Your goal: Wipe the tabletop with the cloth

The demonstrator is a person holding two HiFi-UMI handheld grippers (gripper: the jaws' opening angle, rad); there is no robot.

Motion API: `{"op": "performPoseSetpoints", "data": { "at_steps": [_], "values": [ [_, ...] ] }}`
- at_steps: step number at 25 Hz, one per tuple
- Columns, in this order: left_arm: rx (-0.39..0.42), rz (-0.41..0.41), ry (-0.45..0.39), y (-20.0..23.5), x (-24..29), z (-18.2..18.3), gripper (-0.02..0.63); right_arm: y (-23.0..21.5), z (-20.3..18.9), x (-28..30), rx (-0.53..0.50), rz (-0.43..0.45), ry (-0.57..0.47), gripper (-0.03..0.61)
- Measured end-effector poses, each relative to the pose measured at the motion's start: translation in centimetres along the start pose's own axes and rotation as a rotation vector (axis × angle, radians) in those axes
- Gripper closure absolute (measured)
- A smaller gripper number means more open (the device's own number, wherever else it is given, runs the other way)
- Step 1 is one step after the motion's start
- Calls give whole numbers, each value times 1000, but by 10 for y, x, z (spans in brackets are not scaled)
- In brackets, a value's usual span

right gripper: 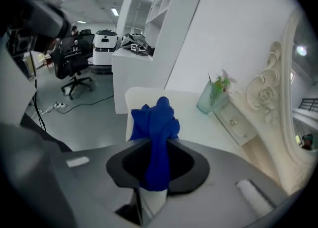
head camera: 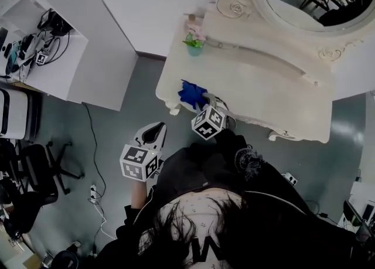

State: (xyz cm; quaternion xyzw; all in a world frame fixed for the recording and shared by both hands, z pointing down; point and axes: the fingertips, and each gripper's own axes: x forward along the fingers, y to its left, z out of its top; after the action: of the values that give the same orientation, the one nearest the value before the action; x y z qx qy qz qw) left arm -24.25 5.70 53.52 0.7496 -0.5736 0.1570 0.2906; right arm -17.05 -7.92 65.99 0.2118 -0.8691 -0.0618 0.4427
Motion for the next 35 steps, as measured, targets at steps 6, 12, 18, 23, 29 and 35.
{"op": "performPoseSetpoints", "data": {
  "at_steps": [6, 12, 18, 23, 29, 35],
  "values": [
    [18, -48, 2, -10, 8, 2, 612, -3, -5, -2, -70, -46, -3, 494],
    [59, -94, 17, -23, 18, 5, 612, -25, -34, -17, 22, -97, 19, 494],
    [95, -114, 20, -46, 36, 13, 612, -58, -88, -47, 180, -145, 41, 494],
    [122, -148, 40, -84, 60, 18, 612, -85, -135, -74, 244, -195, 68, 494],
    [171, -227, 54, -159, 93, 24, 612, -124, -207, -118, 317, -256, 99, 494],
    [218, -277, 76, -221, 119, 27, 612, -165, -289, -166, 412, -321, 144, 494]
  ]
}}
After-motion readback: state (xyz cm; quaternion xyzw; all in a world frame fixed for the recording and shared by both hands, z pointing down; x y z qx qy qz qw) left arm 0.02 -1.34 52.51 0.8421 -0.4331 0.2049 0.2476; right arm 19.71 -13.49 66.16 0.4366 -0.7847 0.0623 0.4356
